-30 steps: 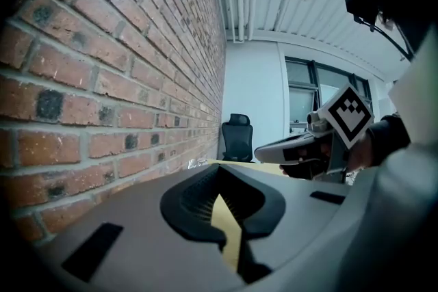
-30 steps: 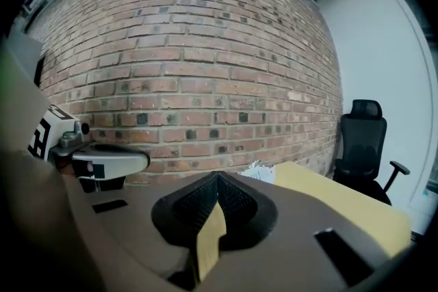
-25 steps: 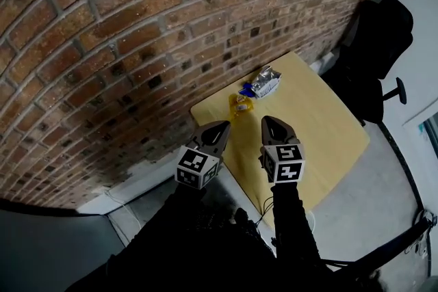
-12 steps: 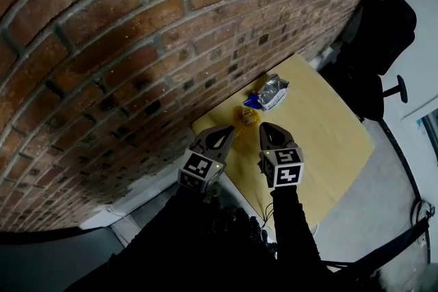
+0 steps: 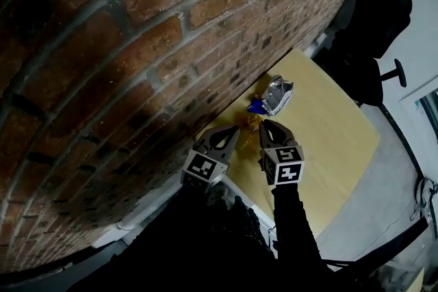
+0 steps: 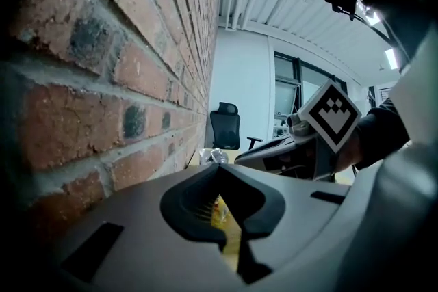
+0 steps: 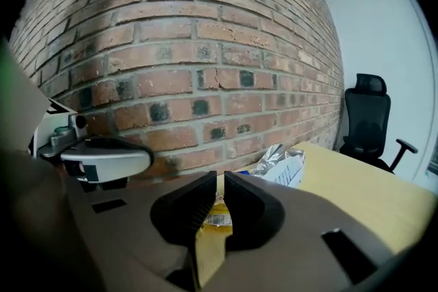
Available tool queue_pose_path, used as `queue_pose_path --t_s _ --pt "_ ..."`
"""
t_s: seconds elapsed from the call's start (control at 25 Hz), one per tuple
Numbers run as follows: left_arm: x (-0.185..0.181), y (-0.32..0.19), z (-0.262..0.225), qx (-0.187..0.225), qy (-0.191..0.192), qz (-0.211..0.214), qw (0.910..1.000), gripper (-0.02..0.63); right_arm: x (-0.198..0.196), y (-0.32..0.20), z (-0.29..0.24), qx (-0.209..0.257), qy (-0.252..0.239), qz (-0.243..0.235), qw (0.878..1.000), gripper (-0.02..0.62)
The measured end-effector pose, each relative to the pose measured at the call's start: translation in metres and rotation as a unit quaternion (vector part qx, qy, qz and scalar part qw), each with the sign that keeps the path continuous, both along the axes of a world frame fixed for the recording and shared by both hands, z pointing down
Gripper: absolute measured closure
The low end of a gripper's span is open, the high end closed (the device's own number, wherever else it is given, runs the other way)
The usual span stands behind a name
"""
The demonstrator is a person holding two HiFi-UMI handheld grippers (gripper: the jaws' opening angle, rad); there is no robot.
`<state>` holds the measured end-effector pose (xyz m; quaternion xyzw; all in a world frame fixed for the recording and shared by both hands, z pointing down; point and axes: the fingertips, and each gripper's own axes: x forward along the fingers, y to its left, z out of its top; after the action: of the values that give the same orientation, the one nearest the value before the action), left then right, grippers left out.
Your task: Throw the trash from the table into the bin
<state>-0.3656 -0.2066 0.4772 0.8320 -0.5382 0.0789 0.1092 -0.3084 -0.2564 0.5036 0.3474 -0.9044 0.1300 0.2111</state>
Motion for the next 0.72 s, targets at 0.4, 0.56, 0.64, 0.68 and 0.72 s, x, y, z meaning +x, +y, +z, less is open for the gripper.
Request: queue_pose_path --t_s 0.4,0.56,0.64,0.68,0.72 --pt "-0.011 -0.013 0.01 -0.009 0.005 0.032 0.9994 0.6 -0.029 -0.01 0.043 -0.04 0.056 -0.017 0.998 0.38" --pt "-0.013 -0.016 0.016 -0.016 0.007 0.042 0.999 0.6 -0.035 -0.011 0.064 -0.045 0.089 -0.03 0.995 0.38" --pt "-0.015 -0.017 0.019 -0.021 0.011 0.045 0.9987 0.6 -0.033 -0.009 0.079 -0.067 0.106 -0.027 0.992 0.382" --pt "-0.015 -0.018 0.021 -0.023 0.013 0.046 0.9986 0.6 -0.032 -0.008 0.086 -0.08 0.11 -0.025 0.99 0.382" --pt "-0.016 -0.019 0.023 -0.026 0.014 0.046 0.9985 0.6 -0.031 -0.007 0.091 -0.089 0.112 -0.022 0.989 0.382"
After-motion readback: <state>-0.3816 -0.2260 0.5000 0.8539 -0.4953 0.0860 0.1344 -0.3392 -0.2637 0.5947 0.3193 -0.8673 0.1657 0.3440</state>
